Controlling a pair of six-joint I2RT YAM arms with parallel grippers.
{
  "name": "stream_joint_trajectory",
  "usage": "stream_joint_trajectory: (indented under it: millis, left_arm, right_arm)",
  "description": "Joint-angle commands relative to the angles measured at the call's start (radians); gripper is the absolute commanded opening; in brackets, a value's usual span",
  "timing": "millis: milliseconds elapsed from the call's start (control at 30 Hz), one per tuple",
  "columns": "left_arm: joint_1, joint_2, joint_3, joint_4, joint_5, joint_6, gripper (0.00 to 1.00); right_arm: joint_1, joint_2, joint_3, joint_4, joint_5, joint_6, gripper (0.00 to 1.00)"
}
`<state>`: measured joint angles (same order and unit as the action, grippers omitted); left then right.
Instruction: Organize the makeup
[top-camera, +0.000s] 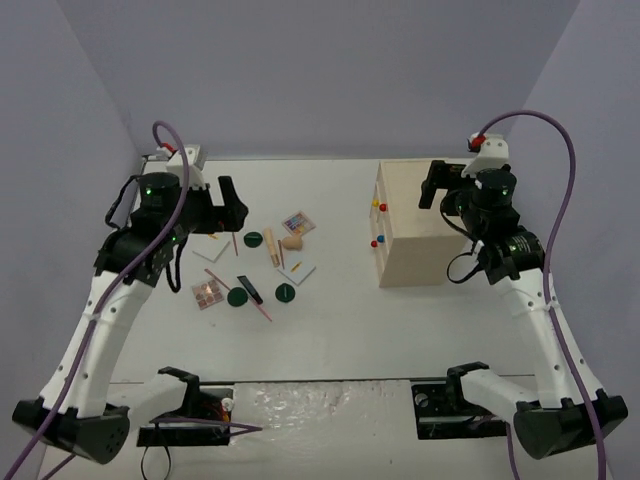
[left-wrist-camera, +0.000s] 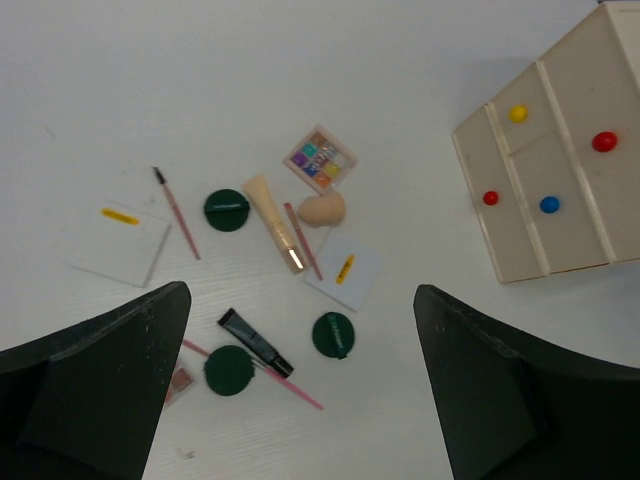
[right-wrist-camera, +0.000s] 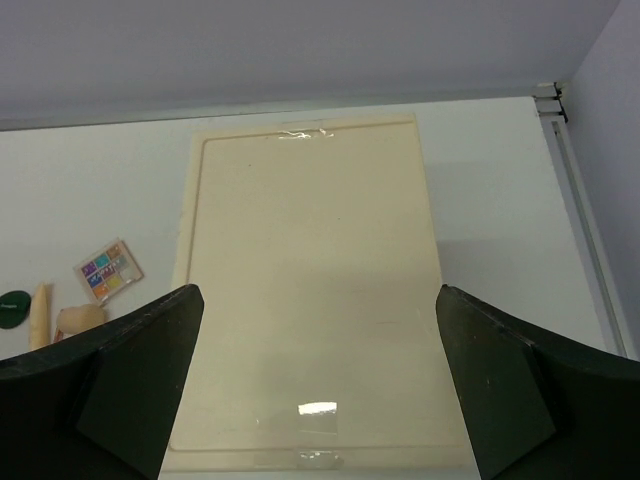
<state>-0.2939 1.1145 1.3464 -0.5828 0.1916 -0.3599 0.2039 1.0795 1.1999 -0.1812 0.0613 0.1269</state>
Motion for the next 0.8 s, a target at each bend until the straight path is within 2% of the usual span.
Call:
stream_joint_trajectory:
  millis: [0, 100, 333, 433, 533, 767]
  left_arm:
    - [-0.021, 0.127, 0.070, 0.282, 0.239, -0.181, 0.87]
    - [-0.050, 0.229, 0.093, 0.374, 0.292, -0.243, 0.85]
    - [-0.179, 0.471, 0.220, 0.502, 0.365, -0.365, 0.79]
    - [-0.200, 0.545, 0.245, 0.596, 0.389, -0.432, 0.75]
    - [-0.221, 0.624, 0.281, 0.671, 0.417, -0.497, 0.71]
    - [-0.272, 0.751, 0.368, 0.710, 0.425, -0.546, 0.66]
  right_arm:
    - [0.005, 0.050, 0.079, 0.111, -0.027, -0.012, 0.94]
    - [0.005, 0.083, 0.083, 0.117, -0.026, -0.018, 0.92]
    - [0.005, 0.130, 0.053, 0.149, -0.036, -0.024, 0.69]
    - [0.005, 0.143, 0.044, 0.168, -0.093, -0.026, 0.58]
    - [0.005, 0.158, 0.034, 0.170, -0.122, -0.030, 0.57]
    - [0.005, 0.181, -0.011, 0.221, -0.101, -0.044, 0.56]
